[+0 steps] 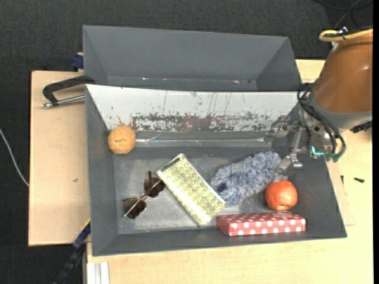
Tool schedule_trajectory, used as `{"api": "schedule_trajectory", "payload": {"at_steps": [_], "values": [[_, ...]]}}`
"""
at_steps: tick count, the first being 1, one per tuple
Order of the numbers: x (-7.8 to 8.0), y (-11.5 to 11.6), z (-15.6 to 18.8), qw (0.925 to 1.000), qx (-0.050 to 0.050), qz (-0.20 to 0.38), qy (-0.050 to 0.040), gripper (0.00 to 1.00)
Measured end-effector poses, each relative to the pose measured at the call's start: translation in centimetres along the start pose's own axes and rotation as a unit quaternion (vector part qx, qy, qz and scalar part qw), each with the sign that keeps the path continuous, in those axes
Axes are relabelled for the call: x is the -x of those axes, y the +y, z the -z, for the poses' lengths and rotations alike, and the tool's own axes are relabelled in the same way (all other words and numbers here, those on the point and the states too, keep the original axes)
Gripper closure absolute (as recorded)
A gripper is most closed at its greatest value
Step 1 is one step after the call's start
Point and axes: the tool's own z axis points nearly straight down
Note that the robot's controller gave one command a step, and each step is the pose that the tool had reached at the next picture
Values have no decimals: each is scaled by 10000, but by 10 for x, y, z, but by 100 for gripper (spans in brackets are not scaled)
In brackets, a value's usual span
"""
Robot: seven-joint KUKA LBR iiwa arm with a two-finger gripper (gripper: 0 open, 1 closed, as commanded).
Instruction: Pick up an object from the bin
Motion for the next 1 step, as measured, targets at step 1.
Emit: {"api": "schedule_trajectory", "payload": {"at_steps": [1], "values": [[1,0,1,10000,-2,4,-12,0]]}}
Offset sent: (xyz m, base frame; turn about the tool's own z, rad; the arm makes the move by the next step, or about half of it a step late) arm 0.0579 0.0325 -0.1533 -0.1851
